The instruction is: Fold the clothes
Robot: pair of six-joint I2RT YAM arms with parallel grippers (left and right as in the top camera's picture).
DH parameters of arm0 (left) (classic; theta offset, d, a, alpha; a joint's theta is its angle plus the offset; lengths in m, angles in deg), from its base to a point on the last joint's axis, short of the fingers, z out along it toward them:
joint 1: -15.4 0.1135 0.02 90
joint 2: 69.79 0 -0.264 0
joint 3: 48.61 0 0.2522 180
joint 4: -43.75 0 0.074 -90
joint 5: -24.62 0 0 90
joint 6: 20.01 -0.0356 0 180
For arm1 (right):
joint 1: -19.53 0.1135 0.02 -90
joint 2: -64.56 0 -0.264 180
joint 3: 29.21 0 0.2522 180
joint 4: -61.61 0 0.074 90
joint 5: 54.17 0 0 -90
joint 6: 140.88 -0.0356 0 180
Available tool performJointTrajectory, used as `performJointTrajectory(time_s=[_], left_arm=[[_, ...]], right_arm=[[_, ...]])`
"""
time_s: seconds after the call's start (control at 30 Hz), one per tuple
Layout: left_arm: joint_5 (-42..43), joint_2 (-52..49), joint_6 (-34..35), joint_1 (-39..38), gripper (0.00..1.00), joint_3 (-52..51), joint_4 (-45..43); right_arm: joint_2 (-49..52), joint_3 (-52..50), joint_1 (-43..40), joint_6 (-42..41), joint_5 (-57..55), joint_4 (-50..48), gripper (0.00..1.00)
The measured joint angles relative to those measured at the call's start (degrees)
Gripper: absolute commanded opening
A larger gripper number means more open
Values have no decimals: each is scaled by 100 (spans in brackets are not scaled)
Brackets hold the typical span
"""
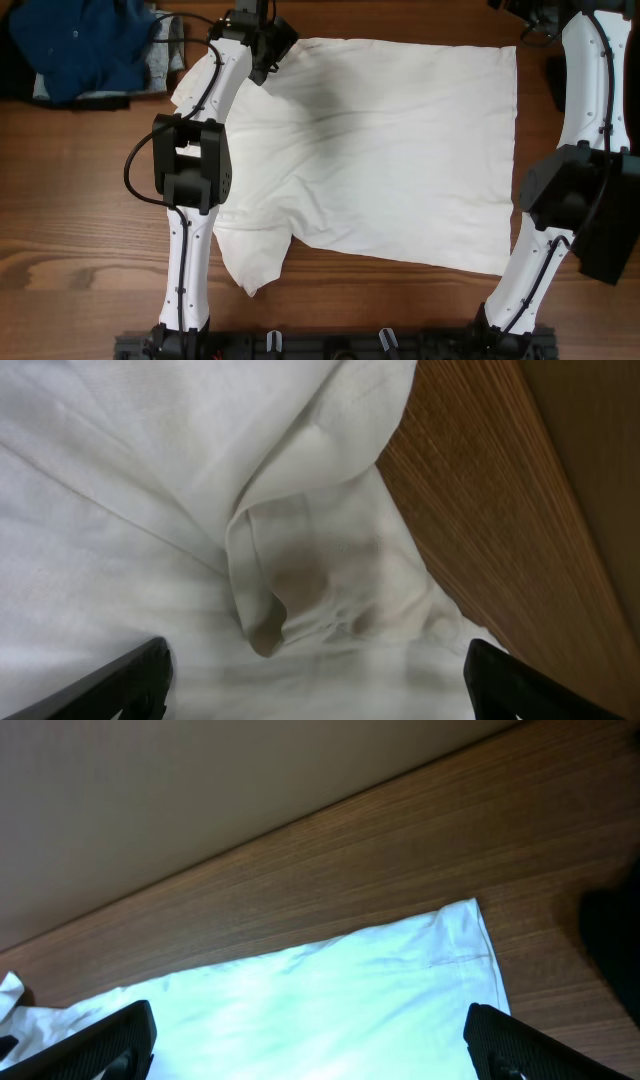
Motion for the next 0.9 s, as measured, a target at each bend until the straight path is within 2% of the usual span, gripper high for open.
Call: performJointTrajectory(time_s=[0.1,0.23,0.4,0.63,0.9], left_arm=[[-42,-2,50,0,70,0,-2],[-140,-2,103,0,67,0,-7],[-260,-2,105,0,58,0,-22],[-299,-2,120,0,54,0,-87],[-295,-63,120,46,56,0,-92]], right_arm=[[0,0,0,0,0,0,99],[0,0,0,96,-2,0,99],[0,0,0,153,-140,-2,100],[146,0,0,153,-221,-28,100],[525,-48,0,153,-243,-33,100]])
